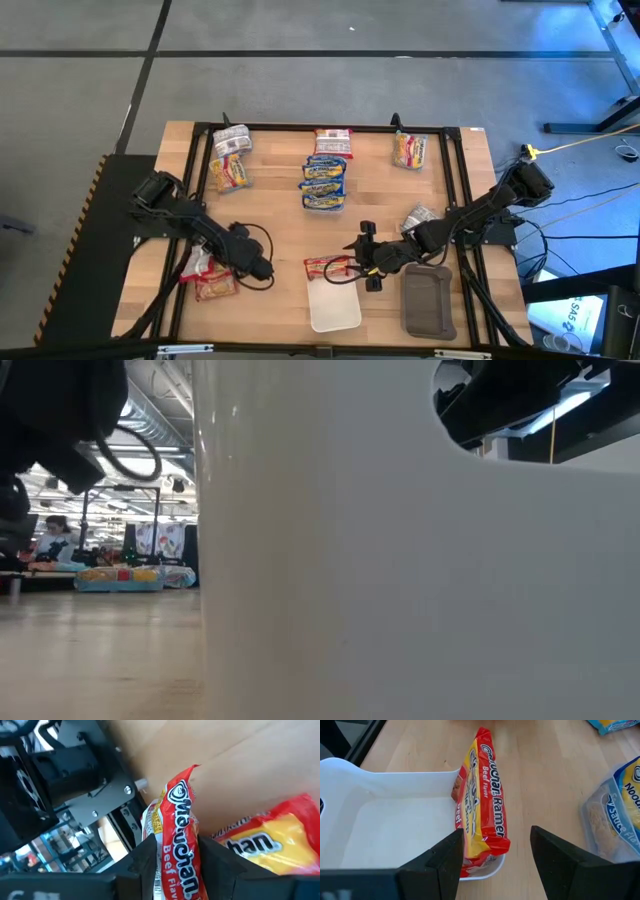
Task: Sort Maruchan noodles
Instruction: Put the red noodle pack into the white bin
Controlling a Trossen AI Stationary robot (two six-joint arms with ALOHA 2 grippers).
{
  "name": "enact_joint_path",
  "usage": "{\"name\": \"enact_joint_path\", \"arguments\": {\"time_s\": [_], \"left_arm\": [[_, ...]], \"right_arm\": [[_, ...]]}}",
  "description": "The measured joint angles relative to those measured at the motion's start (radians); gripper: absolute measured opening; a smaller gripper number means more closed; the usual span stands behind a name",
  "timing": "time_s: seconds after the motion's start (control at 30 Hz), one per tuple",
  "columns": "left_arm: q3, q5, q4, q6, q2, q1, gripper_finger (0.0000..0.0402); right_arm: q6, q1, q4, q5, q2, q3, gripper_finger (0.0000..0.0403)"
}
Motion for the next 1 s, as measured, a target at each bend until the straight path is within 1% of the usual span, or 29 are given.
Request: {"name": "enact_joint_path", "arguments": {"time_s": [0.17, 0.3, 0.43, 0.5, 0.6, 0.67, 0.73, 0.8, 0.9, 1.0], "left_arm": [[0.058, -0.044, -0.042, 0.041, -0.011, -0.001, 0.0122], [0.103, -0.086, -0.096, 0.043, -0.047, -0.007, 0.0122], [0.160, -0.147, -0.092, 0.037, -0.110, -0.029, 0.0122], [0.195, -0.196, -0.081, 0.037, -0.138, -0.049, 0.0122], [0.236, -0.290, -0.041, 0.042, -0.192, -0.082, 0.0122], [0.242, -0.367, 0.036, 0.096, -0.239, -0.111, 0.0122], [0.238, -0.455, 0.134, 0.169, -0.286, -0.146, 0.0122], [0.231, -0.531, 0.208, 0.190, -0.332, -0.172, 0.0122], [0.215, -0.687, 0.317, 0.244, -0.391, -0.215, 0.0122], [0.193, -0.854, 0.441, 0.334, -0.433, -0.252, 0.0122]], "right_arm": [[0.001, 0.000, -0.010, -0.004, -0.003, 0.000, 0.0205], [-0.001, 0.000, -0.026, -0.027, -0.045, -0.001, 0.0205], [0.001, 0.000, -0.103, -0.027, -0.112, -0.001, 0.0205], [0.005, 0.000, -0.154, -0.027, -0.148, -0.001, 0.0205], [0.012, 0.000, -0.205, -0.027, -0.185, -0.001, 0.0205], [0.016, 0.000, -0.237, -0.031, -0.201, -0.001, 0.0205], [0.030, 0.000, -0.305, -0.080, -0.230, -0.001, 0.0205], [0.077, 0.000, -0.367, -0.126, -0.271, -0.001, 0.0205], [0.136, 0.000, -0.404, -0.132, -0.342, -0.001, 0.0205], [0.149, 0.000, -0.372, -0.125, -0.401, -0.001, 0.0205]]}}
